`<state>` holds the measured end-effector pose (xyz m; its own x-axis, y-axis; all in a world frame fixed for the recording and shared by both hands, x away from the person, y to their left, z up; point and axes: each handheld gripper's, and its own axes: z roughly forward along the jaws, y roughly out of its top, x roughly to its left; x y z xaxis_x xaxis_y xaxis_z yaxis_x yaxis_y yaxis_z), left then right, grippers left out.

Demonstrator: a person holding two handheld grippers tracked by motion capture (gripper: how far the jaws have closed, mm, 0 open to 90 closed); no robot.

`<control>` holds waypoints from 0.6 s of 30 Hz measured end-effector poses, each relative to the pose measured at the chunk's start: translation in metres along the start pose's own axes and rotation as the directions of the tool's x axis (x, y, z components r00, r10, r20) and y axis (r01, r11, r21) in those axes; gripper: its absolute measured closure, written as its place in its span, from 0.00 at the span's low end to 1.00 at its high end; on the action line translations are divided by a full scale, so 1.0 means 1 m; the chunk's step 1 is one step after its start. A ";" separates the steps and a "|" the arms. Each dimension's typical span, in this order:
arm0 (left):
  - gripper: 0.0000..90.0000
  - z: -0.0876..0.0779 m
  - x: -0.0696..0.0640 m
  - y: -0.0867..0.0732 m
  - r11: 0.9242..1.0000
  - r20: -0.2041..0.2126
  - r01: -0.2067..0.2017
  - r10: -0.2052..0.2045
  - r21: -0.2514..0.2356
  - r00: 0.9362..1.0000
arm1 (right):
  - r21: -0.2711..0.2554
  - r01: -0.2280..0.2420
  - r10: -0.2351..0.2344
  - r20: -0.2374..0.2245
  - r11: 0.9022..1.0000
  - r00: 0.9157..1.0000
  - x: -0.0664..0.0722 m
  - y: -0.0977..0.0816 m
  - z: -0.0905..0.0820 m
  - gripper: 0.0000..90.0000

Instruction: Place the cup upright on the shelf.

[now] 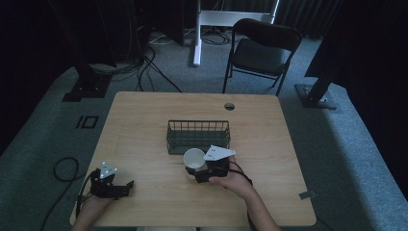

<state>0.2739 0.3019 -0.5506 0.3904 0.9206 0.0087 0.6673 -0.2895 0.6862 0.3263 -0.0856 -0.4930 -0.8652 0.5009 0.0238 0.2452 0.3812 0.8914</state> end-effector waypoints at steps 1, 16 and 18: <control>0.00 0.000 0.000 0.000 1.000 0.000 0.000 0.000 0.000 1.000 | -0.004 0.002 -0.002 -0.005 1.000 1.000 0.001 0.002 0.000 0.22; 0.00 0.000 0.000 0.000 1.000 0.000 -0.002 0.002 0.000 1.000 | -0.060 0.025 -0.028 -0.045 0.998 0.999 0.008 0.045 0.004 0.22; 0.00 0.000 0.000 0.000 1.000 0.000 -0.001 0.001 0.000 1.000 | -0.069 0.024 -0.027 -0.040 0.997 0.999 0.008 0.048 0.004 0.22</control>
<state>0.2740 0.3020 -0.5506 0.3908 0.9204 0.0091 0.6671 -0.2901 0.6861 0.3324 -0.0603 -0.4517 -0.8884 0.4587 0.0179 0.1933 0.3385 0.9209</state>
